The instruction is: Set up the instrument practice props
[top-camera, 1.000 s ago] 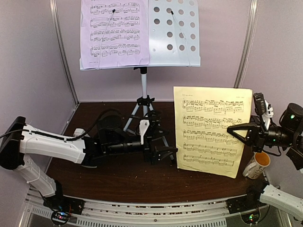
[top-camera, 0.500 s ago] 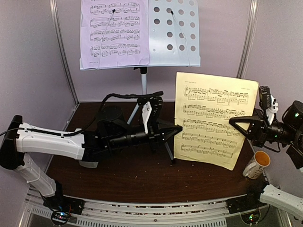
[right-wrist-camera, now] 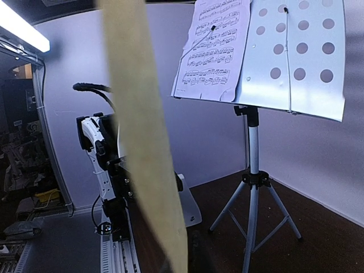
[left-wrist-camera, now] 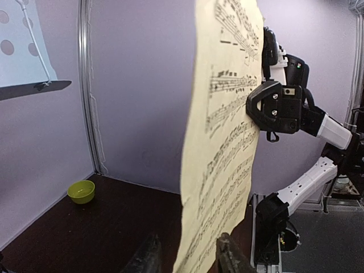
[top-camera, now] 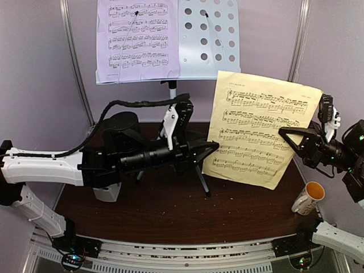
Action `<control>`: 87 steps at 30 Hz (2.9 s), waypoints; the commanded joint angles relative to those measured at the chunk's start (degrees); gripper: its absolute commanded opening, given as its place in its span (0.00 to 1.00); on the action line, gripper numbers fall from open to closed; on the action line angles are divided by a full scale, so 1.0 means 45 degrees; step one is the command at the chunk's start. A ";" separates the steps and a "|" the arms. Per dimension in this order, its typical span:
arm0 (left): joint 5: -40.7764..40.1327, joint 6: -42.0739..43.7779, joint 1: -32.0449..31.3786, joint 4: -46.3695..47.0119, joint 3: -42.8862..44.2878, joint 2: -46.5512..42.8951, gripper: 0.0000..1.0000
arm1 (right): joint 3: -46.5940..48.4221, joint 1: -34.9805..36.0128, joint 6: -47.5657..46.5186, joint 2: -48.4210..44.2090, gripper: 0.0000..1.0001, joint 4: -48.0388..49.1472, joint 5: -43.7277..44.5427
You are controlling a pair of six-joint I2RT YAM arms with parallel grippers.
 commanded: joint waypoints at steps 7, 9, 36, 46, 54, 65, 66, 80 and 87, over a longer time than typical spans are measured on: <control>-0.0063 0.0631 0.0012 -0.1176 0.1644 0.0087 0.31 | -0.0006 0.0077 0.0423 0.0217 0.00 0.1014 -0.0517; -0.0053 0.0630 0.0023 -0.1176 0.1781 0.0061 0.28 | -0.0043 0.0092 0.0458 0.0241 0.00 0.1138 -0.0530; -0.1758 0.1054 -0.0244 -0.4582 0.4716 -0.0312 0.00 | -0.0056 0.0662 0.1067 0.1674 0.29 0.3577 0.1214; -0.2525 0.1589 -0.0056 -0.5604 0.6084 -0.1105 0.00 | -0.1971 0.0663 0.0586 0.1530 0.77 0.4163 0.4498; -0.2265 0.0889 0.0973 -0.6907 0.8178 -0.1308 0.00 | -0.3425 0.0726 0.0908 0.3967 0.79 0.6218 0.5689; -0.3038 -0.1286 0.2371 -0.6923 0.9006 -0.1883 0.00 | -0.2181 0.2733 0.0169 0.9556 0.80 0.8221 0.7498; -0.3156 -0.1321 0.2390 -0.7060 0.9136 -0.1885 0.00 | -0.2026 0.2872 0.0057 1.0012 0.80 0.8399 0.7552; -0.4770 -0.1496 0.2408 -0.7807 0.9657 -0.2113 0.00 | -0.0085 0.3368 -0.0007 1.4205 0.80 1.0610 0.5096; -0.5243 -0.1644 0.2410 -0.7547 0.9391 -0.2546 0.00 | 0.0405 0.3842 -0.0347 1.4926 0.76 1.0508 0.4663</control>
